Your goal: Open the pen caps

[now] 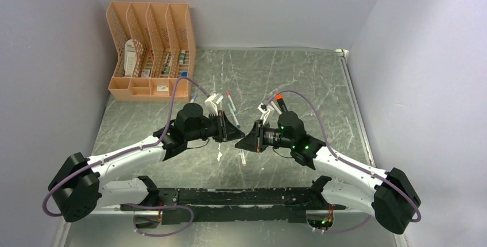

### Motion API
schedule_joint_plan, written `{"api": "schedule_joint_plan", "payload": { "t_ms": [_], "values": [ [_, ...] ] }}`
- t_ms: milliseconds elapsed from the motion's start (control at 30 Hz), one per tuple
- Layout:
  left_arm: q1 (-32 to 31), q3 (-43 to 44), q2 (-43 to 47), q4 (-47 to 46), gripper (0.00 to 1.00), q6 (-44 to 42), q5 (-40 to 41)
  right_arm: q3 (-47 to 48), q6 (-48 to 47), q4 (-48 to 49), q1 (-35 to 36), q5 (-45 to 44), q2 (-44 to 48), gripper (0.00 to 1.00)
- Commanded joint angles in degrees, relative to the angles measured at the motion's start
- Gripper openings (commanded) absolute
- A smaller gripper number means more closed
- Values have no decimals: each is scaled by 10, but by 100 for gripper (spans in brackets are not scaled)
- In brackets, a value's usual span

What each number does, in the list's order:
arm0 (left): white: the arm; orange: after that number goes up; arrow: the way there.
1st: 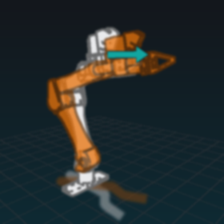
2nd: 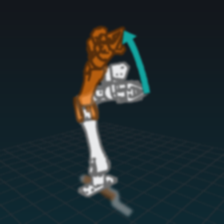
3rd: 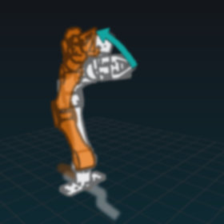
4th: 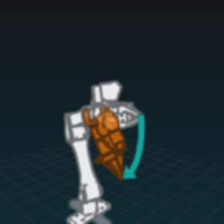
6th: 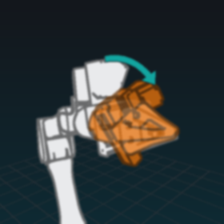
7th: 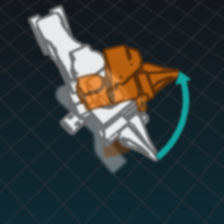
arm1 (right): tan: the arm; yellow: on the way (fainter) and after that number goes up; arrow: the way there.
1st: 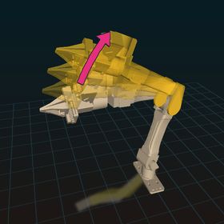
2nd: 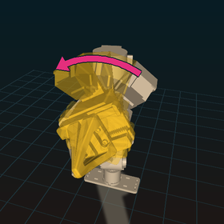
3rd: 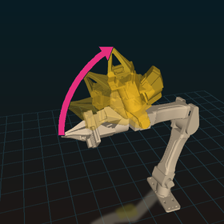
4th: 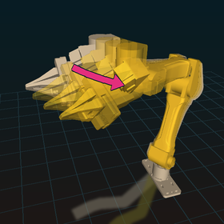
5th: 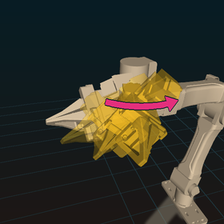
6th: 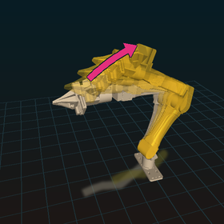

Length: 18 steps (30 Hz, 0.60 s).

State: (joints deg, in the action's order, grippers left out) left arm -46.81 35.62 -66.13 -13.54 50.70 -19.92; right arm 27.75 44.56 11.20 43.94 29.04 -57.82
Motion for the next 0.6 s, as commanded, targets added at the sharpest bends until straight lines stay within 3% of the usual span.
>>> {"api": "schedule_joint_plan", "payload": {
  "t_ms": [0,267,567],
  "values": [
    [5,36,-19,7,7,-48,15,4,18,-4,6,15,-16,0],
    [6,66,-39,15,7,-52,15,79,-24,-75,6,33,-63,0],
    [5,36,-52,-31,7,-18,-25,111,-36,-137,7,21,-17,0]
  ]
}}
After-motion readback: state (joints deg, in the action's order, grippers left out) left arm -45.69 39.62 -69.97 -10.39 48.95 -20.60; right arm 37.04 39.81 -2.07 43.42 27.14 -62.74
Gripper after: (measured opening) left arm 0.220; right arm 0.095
